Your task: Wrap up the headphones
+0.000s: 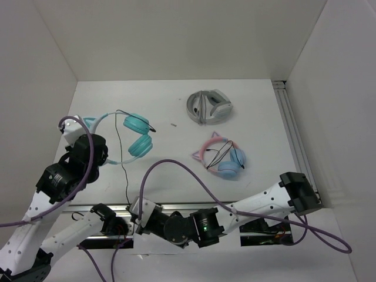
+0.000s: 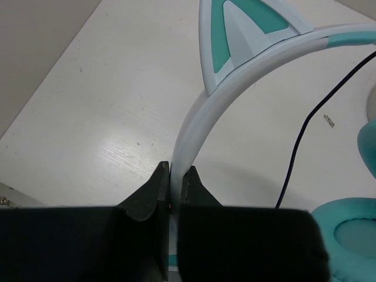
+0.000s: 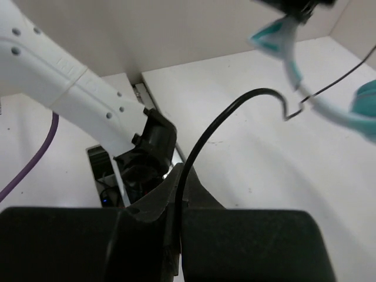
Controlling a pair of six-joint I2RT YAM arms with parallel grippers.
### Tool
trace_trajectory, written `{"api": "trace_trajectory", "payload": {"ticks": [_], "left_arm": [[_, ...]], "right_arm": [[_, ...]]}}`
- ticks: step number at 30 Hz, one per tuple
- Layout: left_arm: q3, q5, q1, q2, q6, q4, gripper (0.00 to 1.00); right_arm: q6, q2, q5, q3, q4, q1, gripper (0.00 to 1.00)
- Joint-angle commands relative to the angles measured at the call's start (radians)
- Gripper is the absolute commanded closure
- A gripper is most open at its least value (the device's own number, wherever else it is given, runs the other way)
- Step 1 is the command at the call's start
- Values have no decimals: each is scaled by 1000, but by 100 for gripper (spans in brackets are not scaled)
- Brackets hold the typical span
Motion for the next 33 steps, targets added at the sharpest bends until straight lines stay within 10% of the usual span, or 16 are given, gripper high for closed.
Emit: {"api": "trace_trajectory", "payload": {"ticks": [1, 12, 33], "left_arm": [[-54, -23, -2, -41, -57, 55, 100], [-107, 129, -2, -163, 145, 95, 100], [1, 561, -2, -181, 397, 8, 100]], "right_arm": [[-92, -46, 50, 102, -139, 6, 100], [-288, 12, 141, 415, -530, -44, 100], [-712, 7, 414, 502, -292, -255, 98]]}}
